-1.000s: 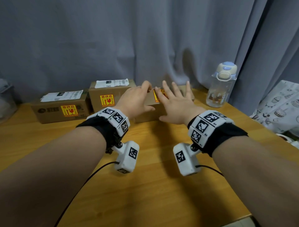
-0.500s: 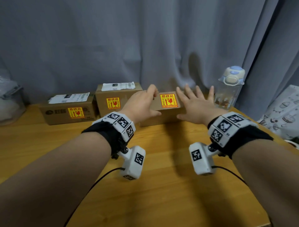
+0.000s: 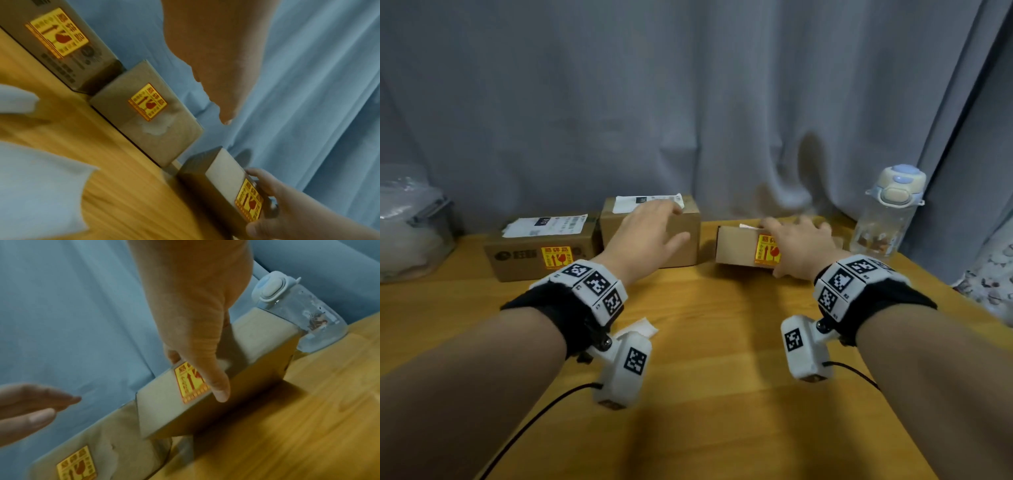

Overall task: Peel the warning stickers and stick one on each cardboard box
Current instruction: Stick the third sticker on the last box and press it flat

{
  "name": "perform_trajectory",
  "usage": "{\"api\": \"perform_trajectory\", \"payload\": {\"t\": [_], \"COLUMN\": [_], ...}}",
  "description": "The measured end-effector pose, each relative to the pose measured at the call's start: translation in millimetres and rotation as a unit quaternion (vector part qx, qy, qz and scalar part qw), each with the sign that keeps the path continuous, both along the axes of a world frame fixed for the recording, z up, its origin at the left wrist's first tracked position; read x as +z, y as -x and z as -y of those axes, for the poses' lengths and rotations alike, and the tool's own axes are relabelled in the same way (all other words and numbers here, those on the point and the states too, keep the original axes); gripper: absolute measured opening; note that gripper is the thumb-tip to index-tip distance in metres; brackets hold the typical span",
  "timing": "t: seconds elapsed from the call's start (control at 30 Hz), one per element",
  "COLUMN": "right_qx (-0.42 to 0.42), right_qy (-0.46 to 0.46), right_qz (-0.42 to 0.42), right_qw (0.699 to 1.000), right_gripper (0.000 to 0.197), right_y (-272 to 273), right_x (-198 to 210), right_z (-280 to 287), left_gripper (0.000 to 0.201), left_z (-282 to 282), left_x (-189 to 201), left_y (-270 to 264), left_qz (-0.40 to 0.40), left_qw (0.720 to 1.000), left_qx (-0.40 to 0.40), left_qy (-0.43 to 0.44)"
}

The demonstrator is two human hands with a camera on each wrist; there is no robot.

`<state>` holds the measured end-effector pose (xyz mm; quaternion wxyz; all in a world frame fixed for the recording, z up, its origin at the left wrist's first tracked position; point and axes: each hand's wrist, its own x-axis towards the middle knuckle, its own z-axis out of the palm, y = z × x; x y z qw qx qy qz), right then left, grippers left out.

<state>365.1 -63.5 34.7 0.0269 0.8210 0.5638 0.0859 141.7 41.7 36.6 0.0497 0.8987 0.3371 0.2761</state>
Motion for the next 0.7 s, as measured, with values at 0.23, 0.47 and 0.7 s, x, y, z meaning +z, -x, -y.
{"api": "perform_trajectory", "payload": {"t": [0.23,0.47,0.7], "right_qx": [-0.032,-0.012,-0.017], "right_qy": [0.065,0.037,0.005], "right_qz": [-0.079,-0.108,-0.148], "right_qw": [0.994,0.993,0.989], "right_gripper": [0.064,0.059,0.061], "right_y": [-13.7,-21.9,-18.9], "right_x": [-15.6,-16.3,-27.7], "right_z": [-42.7,-72.9,-83.8], "left_gripper": [0.05,0.05,0.046], "left_z": [-37.5,-59.8,-62.7], "left_x": [-18.3,-27.6,-29.6], "left_y": [5.6,-2.5,2.6], "left_qz": [-0.069,-0.125,-0.108], "left_qw": [0.994,0.985,0.988], "left_qx": [0.073,0.108,0.102], "left_qy": [-0.049,-0.042,-0.033]}}
